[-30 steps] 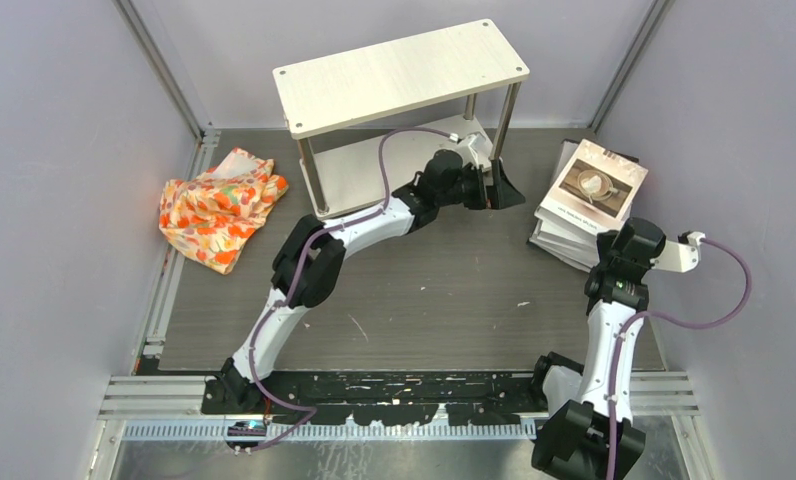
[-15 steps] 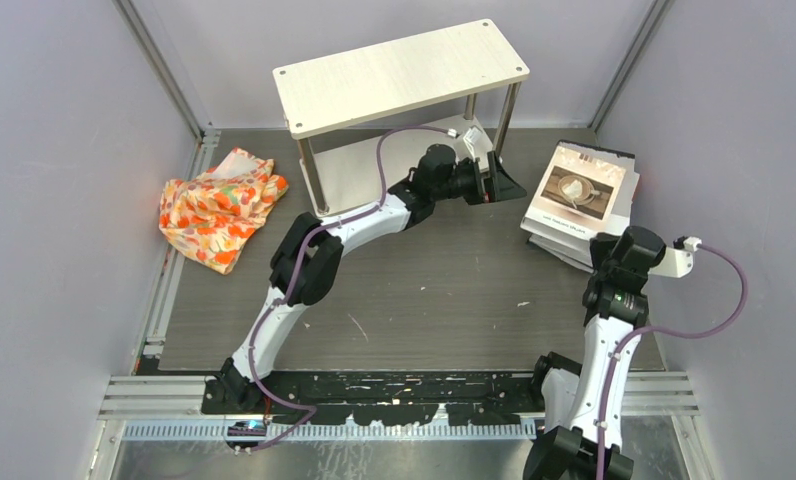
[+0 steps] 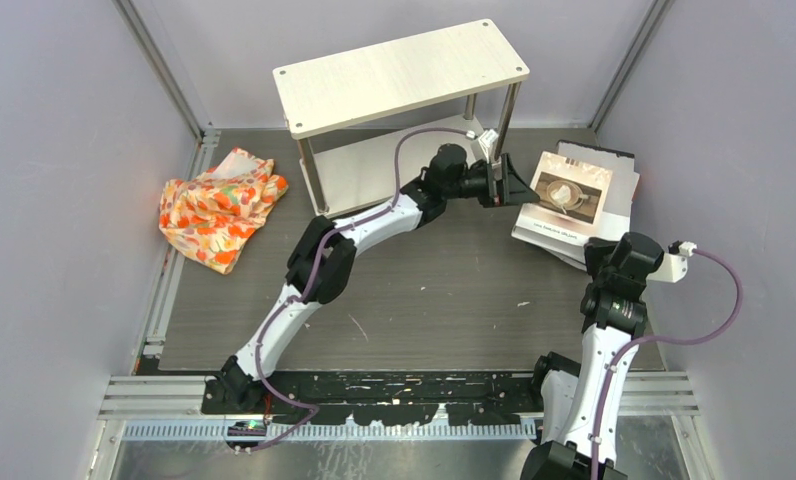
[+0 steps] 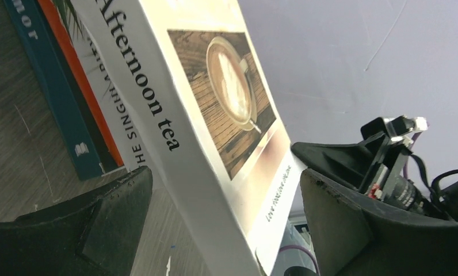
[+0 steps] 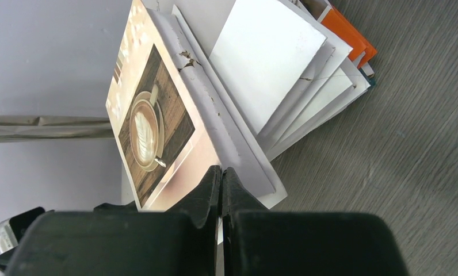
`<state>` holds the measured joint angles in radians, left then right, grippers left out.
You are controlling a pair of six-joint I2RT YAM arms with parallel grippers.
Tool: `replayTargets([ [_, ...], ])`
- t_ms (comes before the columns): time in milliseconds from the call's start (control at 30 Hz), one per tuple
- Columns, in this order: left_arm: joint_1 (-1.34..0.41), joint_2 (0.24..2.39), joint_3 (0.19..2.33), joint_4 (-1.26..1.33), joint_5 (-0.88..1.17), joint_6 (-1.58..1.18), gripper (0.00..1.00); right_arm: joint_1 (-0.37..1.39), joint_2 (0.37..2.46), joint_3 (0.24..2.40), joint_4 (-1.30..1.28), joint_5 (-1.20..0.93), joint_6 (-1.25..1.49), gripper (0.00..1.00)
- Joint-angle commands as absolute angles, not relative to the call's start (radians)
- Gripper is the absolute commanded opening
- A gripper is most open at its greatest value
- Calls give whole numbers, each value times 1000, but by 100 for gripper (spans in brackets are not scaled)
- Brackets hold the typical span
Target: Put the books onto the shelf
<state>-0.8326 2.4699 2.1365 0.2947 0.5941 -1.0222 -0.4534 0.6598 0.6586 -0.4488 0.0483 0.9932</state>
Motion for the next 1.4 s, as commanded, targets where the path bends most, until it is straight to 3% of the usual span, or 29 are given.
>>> replayTargets([
  [0, -853, 2487, 2190, 288, 647, -1020, 100, -448, 638, 703, -453, 22, 986, 1],
  [433, -864, 2522, 2217, 355, 687, -1063, 99, -448, 640, 715, -488, -48, 954, 1],
  [600, -863, 2500, 2158, 414, 718, -1084, 86, -448, 641, 732, -515, -46, 935, 1],
  [867, -847, 2435, 2010, 509, 721, -1122, 55, -448, 651, 777, -559, -50, 914, 1],
  [967, -843, 2422, 1998, 509, 722, -1130, 52, -444, 663, 799, -579, -46, 900, 1],
  [1100, -836, 2380, 1945, 520, 699, -1130, 52, -440, 675, 817, -581, -46, 897, 17],
  [1267, -824, 2335, 1913, 499, 685, -1126, 42, -439, 694, 834, -569, -63, 906, 45],
  [1367, -821, 2313, 1909, 481, 675, -1124, 41, -436, 706, 858, -575, -59, 894, 53],
])
